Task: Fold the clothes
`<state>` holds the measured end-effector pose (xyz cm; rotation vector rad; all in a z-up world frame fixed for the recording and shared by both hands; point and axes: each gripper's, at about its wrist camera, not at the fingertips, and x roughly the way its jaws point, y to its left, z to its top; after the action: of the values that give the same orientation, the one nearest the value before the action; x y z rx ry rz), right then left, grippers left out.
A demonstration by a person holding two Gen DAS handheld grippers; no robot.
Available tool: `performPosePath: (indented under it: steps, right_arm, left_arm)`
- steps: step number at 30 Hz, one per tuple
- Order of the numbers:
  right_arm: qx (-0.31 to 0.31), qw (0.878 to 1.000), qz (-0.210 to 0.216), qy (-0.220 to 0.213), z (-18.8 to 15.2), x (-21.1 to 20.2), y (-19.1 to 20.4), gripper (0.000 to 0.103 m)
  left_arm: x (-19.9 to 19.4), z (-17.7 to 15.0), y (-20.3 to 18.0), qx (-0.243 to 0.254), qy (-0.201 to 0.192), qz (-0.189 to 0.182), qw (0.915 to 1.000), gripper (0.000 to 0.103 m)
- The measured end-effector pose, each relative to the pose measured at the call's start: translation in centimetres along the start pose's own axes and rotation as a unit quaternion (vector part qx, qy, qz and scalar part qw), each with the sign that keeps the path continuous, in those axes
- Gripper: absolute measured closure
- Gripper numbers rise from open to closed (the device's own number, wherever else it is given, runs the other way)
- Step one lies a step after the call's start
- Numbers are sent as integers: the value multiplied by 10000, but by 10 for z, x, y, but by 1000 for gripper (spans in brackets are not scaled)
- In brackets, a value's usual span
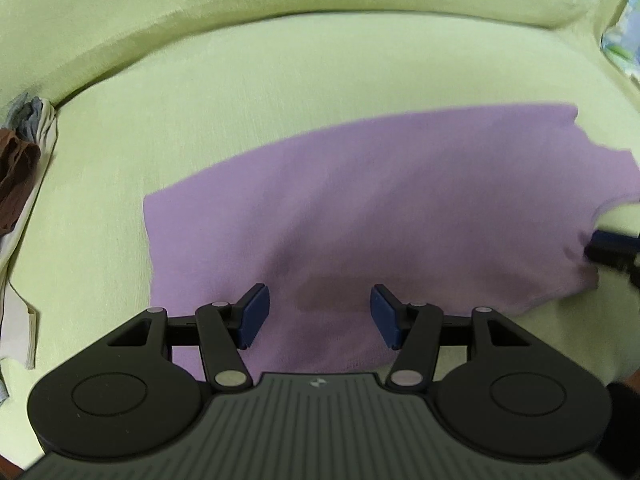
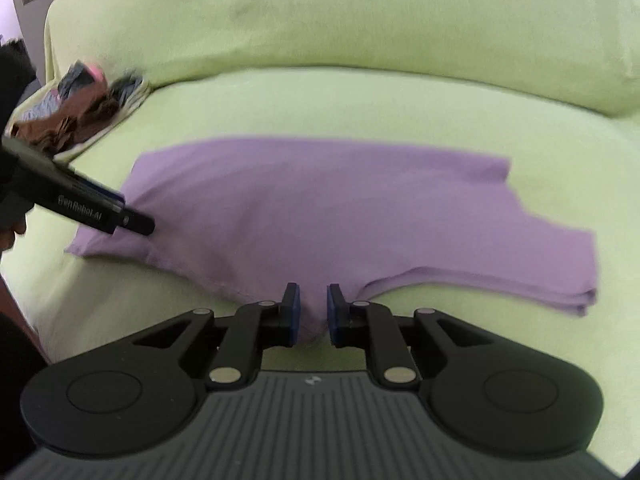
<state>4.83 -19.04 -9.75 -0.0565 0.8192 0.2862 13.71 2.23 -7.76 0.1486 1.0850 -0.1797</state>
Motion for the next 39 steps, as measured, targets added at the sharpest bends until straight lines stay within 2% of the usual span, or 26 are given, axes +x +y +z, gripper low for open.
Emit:
performPosePath:
  steps: [4,7,10,13,16,18,22,24,26,27,28,30,32,33,34,36,39]
  right_arm:
    - [298,9977,-531,-312,15,8,-37,85]
    - [444,9940,-979,-217,6,14,-74,86]
    - [638,9906,-1167,-310,-6,0,-99,88]
    - [824,9863,-1381,-362,0,-14,-107,86]
    - [729,9881,-1147,-714,23,-10,-96,85]
    - [545,9924,-681,-872,50,10,-77,85]
    - [263,9971,-3,-717,80,63,-50,86]
    - [329,9978,78,-579,84,80,-50,85]
    - [465,9980,92,-421,85,97,-60,86]
    - [501,9977,36,-457,82,99,-68,91]
    - [537,9973,-19,-494,80,100,-75,100]
    - [762,9953,-317,-511,80,97,-95,101]
    - [910,9932,-529,-502,84,91,-106,98]
    - [949,9925,-594,-498,87,88,-109,90]
    - [985,9918,-604,-542,88,82,-110,89]
    - [1039,9908,-419,-762,86,63,-102,87]
    - [1012,9919,-80,-761,71,53,-79,83]
  left_arm:
    - [-1,6,3,-52,-170,15,9998,43]
    - [6,0,9,-19,-95,130,9999,43]
    - [9,-13,24,-122,-180,115,9997,37]
    - [2,-10,33,-167,-304,265,9990,35]
    - [-2,6,39,-221,-558,211,9980,33]
    - [-1,16,40,-218,-669,218,9973,33]
    - [20,34,42,-133,-795,230,9965,33]
    - [33,38,45,-126,-829,182,9963,33]
    - [49,37,53,-16,-858,284,9959,31]
    - [56,37,59,27,-877,367,9955,25]
    - [59,39,66,6,-905,462,9948,23]
    - [65,43,80,-35,-962,652,9932,23]
    - [64,48,93,-174,-961,780,9922,26]
    - [61,51,99,-266,-967,841,9914,26]
    - [52,52,103,-352,-1036,887,9900,26]
    - [35,52,102,-451,-1138,727,9898,26]
    - [14,32,77,-382,-1169,337,9918,25]
